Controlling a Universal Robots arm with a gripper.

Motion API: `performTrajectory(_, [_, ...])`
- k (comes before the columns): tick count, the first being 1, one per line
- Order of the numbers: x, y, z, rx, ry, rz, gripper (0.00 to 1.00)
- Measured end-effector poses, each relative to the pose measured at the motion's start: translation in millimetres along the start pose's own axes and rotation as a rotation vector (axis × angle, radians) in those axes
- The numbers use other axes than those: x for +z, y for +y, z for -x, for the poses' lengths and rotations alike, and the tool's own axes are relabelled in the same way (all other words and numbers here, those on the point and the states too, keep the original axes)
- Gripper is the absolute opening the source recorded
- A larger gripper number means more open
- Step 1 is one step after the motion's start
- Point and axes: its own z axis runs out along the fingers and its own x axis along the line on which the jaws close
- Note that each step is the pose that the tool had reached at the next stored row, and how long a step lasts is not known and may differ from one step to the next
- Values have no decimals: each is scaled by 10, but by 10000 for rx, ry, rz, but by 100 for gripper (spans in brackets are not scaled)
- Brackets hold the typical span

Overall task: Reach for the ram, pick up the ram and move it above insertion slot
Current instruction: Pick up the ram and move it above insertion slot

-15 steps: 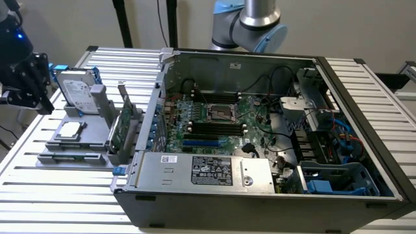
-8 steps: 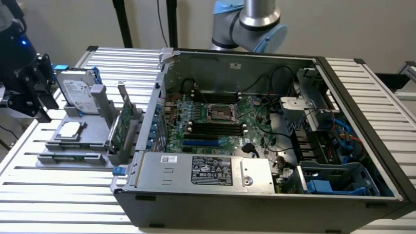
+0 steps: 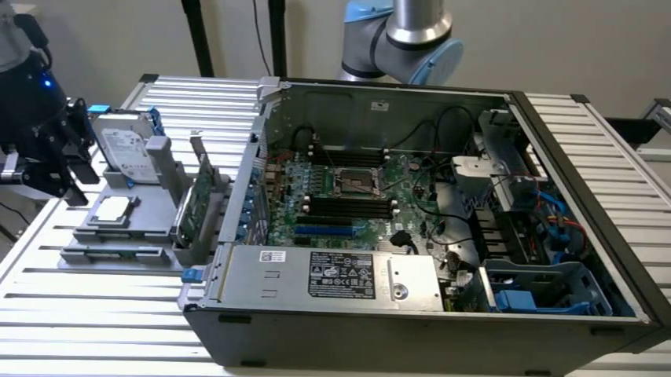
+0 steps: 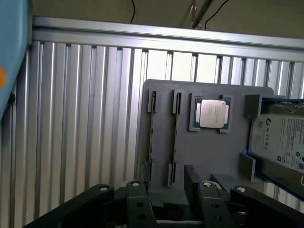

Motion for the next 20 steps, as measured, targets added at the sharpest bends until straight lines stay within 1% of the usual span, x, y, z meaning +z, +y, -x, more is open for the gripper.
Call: performTrajectory(20, [362,-5,-30,-1,1,0,42])
